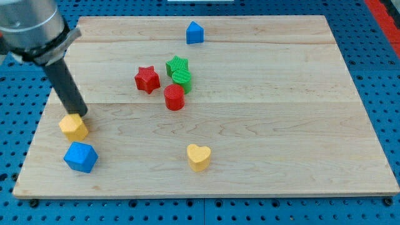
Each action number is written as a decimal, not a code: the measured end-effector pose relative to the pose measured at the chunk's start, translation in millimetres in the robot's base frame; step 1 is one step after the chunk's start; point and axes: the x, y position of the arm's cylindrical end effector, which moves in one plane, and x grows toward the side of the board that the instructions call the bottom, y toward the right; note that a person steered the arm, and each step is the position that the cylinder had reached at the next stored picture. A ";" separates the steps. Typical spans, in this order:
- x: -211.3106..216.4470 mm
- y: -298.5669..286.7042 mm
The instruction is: Move the yellow heart towards the blue cube
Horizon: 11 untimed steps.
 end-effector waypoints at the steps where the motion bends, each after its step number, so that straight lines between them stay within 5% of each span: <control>1: 4.6 38.9; 3: 41.0 220.7; 4: 43.3 260.7; 5: 77.6 252.5; 7: 75.3 121.9; 8: 109.1 146.5; 10: 85.1 74.2; 11: 110.1 99.5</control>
